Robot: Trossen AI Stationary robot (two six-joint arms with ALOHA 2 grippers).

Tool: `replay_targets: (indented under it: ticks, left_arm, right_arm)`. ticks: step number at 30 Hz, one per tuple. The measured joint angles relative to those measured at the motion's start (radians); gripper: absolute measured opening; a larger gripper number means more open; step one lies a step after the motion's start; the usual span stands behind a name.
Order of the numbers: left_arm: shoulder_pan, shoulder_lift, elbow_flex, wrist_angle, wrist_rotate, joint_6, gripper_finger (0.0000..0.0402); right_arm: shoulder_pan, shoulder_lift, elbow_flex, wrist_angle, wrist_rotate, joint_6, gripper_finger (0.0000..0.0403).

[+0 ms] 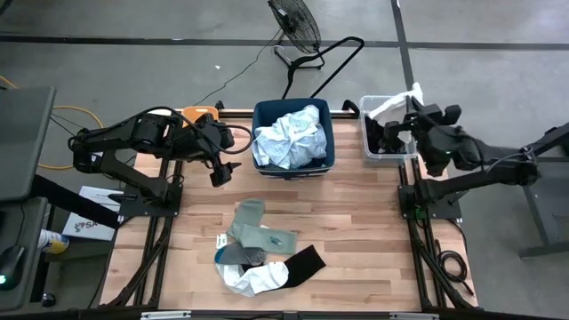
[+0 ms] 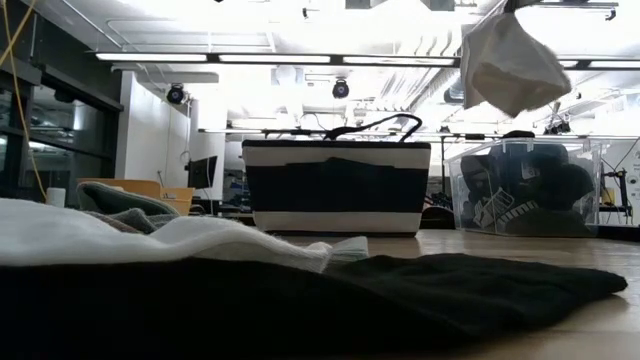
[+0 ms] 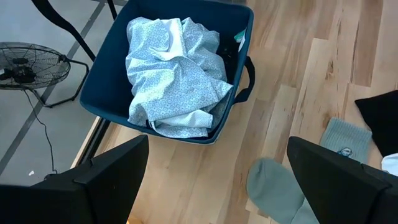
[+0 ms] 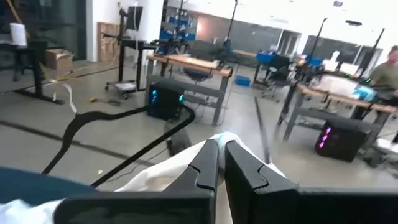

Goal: Pick & Place Cloths
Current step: Put the white boxers into the transparent bin

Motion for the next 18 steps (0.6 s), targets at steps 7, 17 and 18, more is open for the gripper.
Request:
replay_targets:
  ticks: [7, 17, 18]
  left_arm:
    - [0.000, 0.000, 0.000, 0.000, 0.000, -0.003, 0.0376]
    - [0.000, 0.000, 0.000, 0.000, 0.000, -0.018, 0.0376]
    - [0.000, 0.000, 0.000, 0.000, 0.000, -0.018, 0.0376]
  right_arm:
    - [-0.146, 0.010, 0.000, -0.313, -0.166, 0.353, 0.0005]
    - [-0.420, 0.105, 0.000, -0.656, -0.464, 0.636, 0.0005]
    - [-0.444, 0.119, 0.000, -0.669, -0.491, 0.636, 0.0005]
